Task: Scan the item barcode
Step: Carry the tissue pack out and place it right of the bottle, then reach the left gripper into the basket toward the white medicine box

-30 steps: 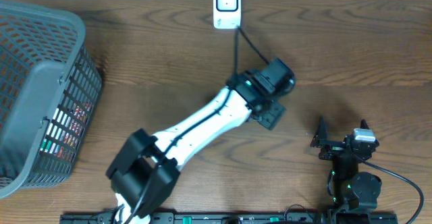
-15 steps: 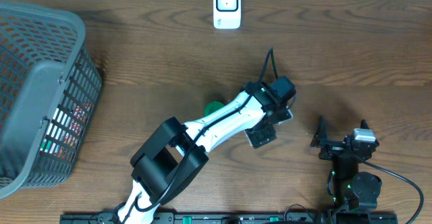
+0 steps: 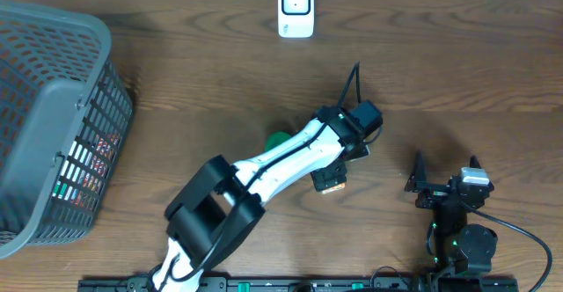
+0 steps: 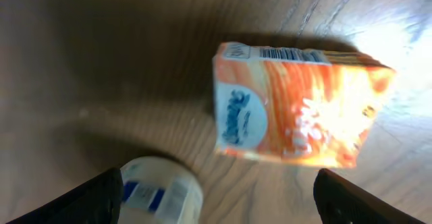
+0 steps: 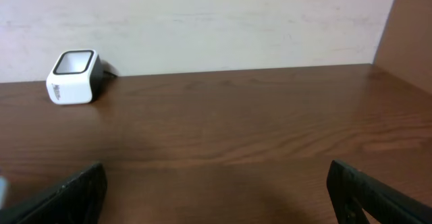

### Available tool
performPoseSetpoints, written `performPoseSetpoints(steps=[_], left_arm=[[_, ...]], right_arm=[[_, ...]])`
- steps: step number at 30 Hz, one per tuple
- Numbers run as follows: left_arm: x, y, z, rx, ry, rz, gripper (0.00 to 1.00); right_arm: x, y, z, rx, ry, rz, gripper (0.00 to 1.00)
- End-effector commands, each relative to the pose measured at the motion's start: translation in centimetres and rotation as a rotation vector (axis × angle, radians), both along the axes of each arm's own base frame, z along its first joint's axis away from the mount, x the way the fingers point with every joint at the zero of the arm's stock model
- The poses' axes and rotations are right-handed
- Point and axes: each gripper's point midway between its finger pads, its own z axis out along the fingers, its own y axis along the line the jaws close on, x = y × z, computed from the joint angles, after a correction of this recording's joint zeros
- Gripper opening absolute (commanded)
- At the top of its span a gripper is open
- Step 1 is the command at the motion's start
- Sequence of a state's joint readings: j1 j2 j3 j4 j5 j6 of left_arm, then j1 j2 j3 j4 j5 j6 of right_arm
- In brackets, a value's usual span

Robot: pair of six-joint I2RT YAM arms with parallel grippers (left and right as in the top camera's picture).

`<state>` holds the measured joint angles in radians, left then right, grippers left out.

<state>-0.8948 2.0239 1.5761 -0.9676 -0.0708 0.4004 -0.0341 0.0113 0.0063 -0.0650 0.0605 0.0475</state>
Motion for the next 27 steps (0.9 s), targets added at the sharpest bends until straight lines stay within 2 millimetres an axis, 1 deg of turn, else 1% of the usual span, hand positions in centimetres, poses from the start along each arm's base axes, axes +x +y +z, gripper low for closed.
performPoseSetpoints(steps=[1,3,4,5,7,9,10,11,13,14,15,16,18,20,22,23,25,27], left_arm=[[-0.2,-0.8,7.3,-0.171,-0.082,-0.011,0.89],[-0.9,-0.8,10.6,-0.254,-0.11,-0.018,0.89],[-1.2,-0.6,12.6,-0.297,-0.139,-0.022,0.89],[-1.4,-0.4,14.0,-0.326,-0.163,-0.023,0.89],[-1.9,0.8,18.5,-0.415,-0.247,-0.021,0.89],[-1.7,2.8,22.0,-0.467,-0.343,0.026,0.89],[-1.3,4.5,24.0,-0.489,-0.414,0.088,0.9],[-0.9,6.6,26.0,-0.51,-0.486,0.157,0.9],[-0.1,11.2,29.5,-0.55,-0.615,0.323,0.93],[0.1,13.9,31.0,-0.57,-0.676,0.418,0.96],[0.2,17.6,32.9,-0.599,-0.755,0.556,0.99],[0.1,20.1,34.0,-0.619,-0.806,0.655,1.0],[-0.8,25.2,36.0,-0.671,-0.902,0.863,0.99],[-1.9,28.7,37.1,-0.716,-0.973,1.034,0.98],[-3.5,33.1,38.2,-0.76,-1.071,1.264,0.98],[-4.2,34.8,38.4,-0.76,-1.111,1.349,0.98],[-5.0,37.2,38.4,-0.743,-1.164,1.473,0.98],[-5.4,38.9,38.0,-0.713,-1.184,1.567,0.98]], right_arm=[[0.0,0.0,0.0,-0.009,0.001,-0.001,0.99],[0.0,0.0,0.0,-0.009,0.001,-0.001,0.99],[0.0,0.0,0.0,-0.009,0.001,-0.001,0.99],[0.0,0.0,0.0,-0.009,0.001,-0.001,0.99],[0.0,0.0,0.0,-0.009,0.001,-0.001,0.99],[0.0,0.0,0.0,-0.009,0.001,-0.001,0.99],[0.0,0.0,0.0,-0.009,0.001,-0.001,0.99],[0.0,0.0,0.0,-0.009,0.001,-0.001,0.99],[0.0,0.0,0.0,-0.009,0.001,-0.001,0.99],[0.0,0.0,0.0,-0.009,0.001,-0.001,0.99],[0.0,0.0,0.0,-0.009,0.001,-0.001,0.99],[0.0,0.0,0.0,-0.009,0.001,-0.001,0.99],[0.0,0.0,0.0,-0.009,0.001,-0.001,0.99],[0.0,0.0,0.0,-0.008,0.001,-0.001,0.99],[0.0,0.0,0.0,-0.008,0.001,-0.001,0.99],[0.0,0.0,0.0,-0.009,0.001,-0.001,0.99],[0.0,0.0,0.0,-0.009,0.001,-0.001,0.99],[0.0,0.0,0.0,-0.009,0.001,-0.001,0.99]])
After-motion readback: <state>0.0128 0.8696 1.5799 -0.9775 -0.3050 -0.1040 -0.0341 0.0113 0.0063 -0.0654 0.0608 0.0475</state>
